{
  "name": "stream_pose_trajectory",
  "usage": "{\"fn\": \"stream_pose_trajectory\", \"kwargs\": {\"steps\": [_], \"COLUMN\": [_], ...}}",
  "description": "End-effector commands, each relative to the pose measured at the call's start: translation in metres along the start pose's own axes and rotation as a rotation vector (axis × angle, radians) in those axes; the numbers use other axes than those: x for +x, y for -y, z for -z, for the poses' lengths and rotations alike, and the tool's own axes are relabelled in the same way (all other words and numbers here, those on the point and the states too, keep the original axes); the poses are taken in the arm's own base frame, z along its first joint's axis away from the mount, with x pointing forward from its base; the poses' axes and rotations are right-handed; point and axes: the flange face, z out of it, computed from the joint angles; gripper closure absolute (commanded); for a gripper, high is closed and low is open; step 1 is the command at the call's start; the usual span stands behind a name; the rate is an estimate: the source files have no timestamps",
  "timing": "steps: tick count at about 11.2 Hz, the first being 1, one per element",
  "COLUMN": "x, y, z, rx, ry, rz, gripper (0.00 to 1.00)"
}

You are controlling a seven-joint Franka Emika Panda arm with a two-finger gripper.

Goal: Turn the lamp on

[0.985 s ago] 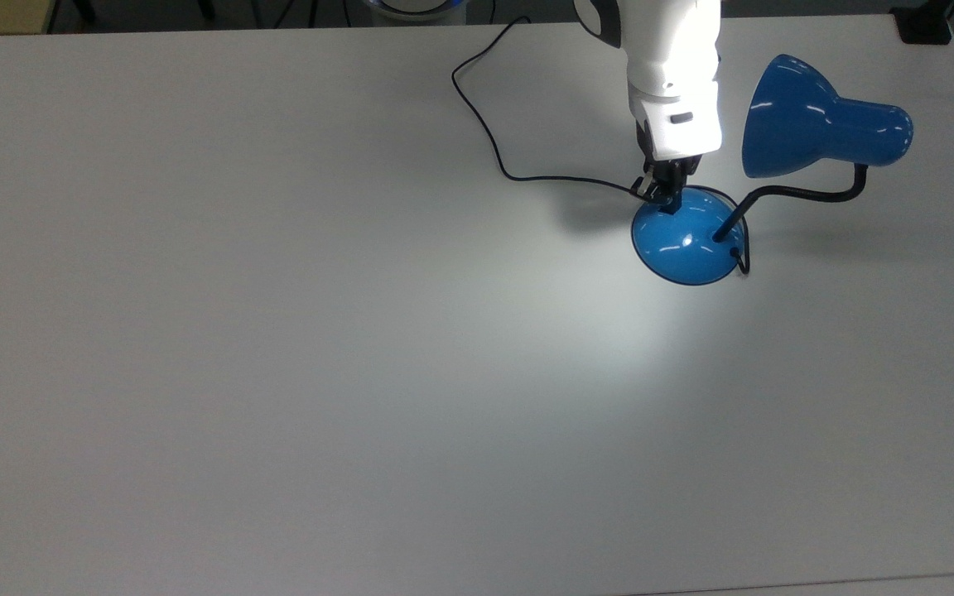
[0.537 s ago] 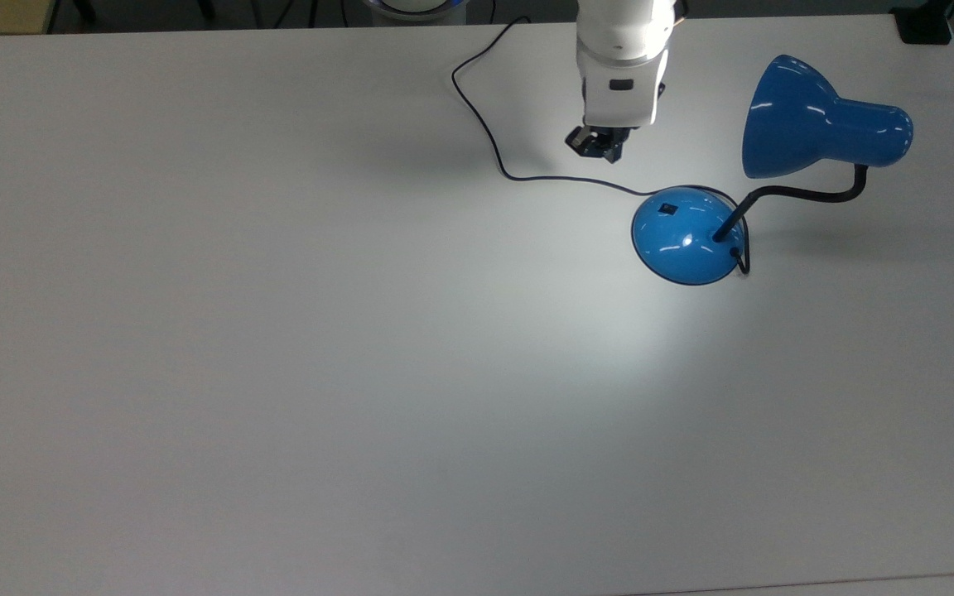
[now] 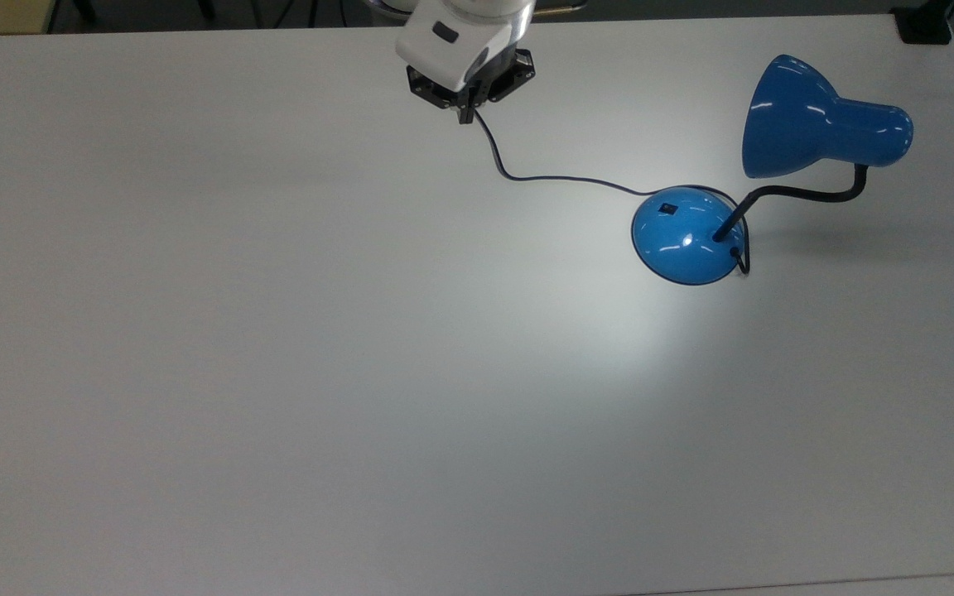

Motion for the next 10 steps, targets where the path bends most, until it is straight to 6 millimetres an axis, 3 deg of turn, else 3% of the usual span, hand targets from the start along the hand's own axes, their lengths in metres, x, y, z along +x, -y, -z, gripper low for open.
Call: {"fn": "stream_pose_trajectory", "kwargs": {"steps": [1,2,4,6,10], "x": [-0.001,-0.002,-0.003,-0.004,-0.017], "y": [-0.031,-0.048,-0.063,-0.077,-0.106], "z": [0.041,0.054,0.068,0.073,0.086], "rx": [-0.023,-0.027,-0.027,-0.035,-0.030], "ry": [-0.046,-0.072,-0.102,-0.113,-0.131], "rz": [-0.132,-0.177,-0.210,-0.234,-0.280], "gripper": [0.93,0.74,0.18,0.00,0.00]}}
